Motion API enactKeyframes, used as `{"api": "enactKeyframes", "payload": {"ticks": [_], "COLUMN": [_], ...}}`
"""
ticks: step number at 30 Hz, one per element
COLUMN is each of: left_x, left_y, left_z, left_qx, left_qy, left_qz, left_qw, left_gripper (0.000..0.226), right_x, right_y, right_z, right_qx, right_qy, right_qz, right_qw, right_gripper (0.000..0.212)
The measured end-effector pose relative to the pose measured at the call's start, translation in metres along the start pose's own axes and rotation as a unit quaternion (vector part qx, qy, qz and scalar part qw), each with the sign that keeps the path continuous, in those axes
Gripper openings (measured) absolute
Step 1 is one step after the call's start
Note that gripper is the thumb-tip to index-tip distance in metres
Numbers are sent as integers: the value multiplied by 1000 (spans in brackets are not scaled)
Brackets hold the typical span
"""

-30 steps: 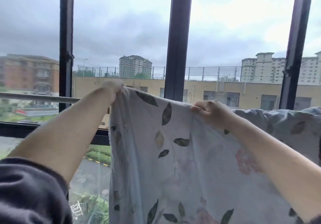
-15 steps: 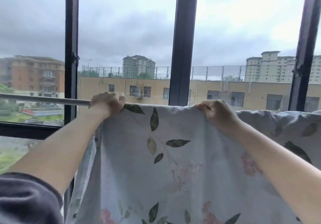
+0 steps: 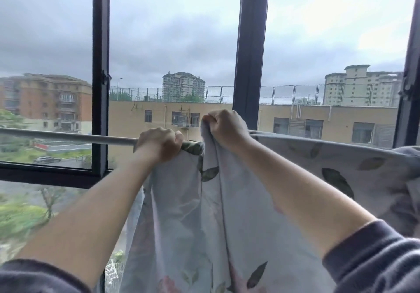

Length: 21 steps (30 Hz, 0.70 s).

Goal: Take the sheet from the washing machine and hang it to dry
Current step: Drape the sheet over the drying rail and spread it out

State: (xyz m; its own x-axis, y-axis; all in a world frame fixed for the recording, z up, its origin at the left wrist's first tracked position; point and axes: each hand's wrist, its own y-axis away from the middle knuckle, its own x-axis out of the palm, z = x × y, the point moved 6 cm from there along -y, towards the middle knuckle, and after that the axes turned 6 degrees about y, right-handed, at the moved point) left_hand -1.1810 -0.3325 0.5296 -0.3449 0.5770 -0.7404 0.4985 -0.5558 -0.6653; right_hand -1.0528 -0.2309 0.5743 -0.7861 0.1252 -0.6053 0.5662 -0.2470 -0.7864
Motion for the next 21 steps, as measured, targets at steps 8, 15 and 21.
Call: {"api": "enactKeyframes", "payload": {"ticks": [8, 15, 21], "left_x": [-11, -30, -34], "left_y": [5, 16, 19], "left_z": [44, 124, 171], "left_qx": [47, -15, -65], "left_qy": [12, -12, -2], "left_qz": [-21, -40, -36], "left_qw": [999, 999, 997], "left_gripper": [51, 50, 45], "right_x": [48, 50, 51], "right_y": [-10, -2, -3], "right_z": [16, 4, -4], "right_qx": [60, 104, 115], "right_qy": [-80, -26, 12], "right_qz": [118, 183, 203], "right_qw": [988, 977, 972], "right_gripper": [44, 34, 33]}}
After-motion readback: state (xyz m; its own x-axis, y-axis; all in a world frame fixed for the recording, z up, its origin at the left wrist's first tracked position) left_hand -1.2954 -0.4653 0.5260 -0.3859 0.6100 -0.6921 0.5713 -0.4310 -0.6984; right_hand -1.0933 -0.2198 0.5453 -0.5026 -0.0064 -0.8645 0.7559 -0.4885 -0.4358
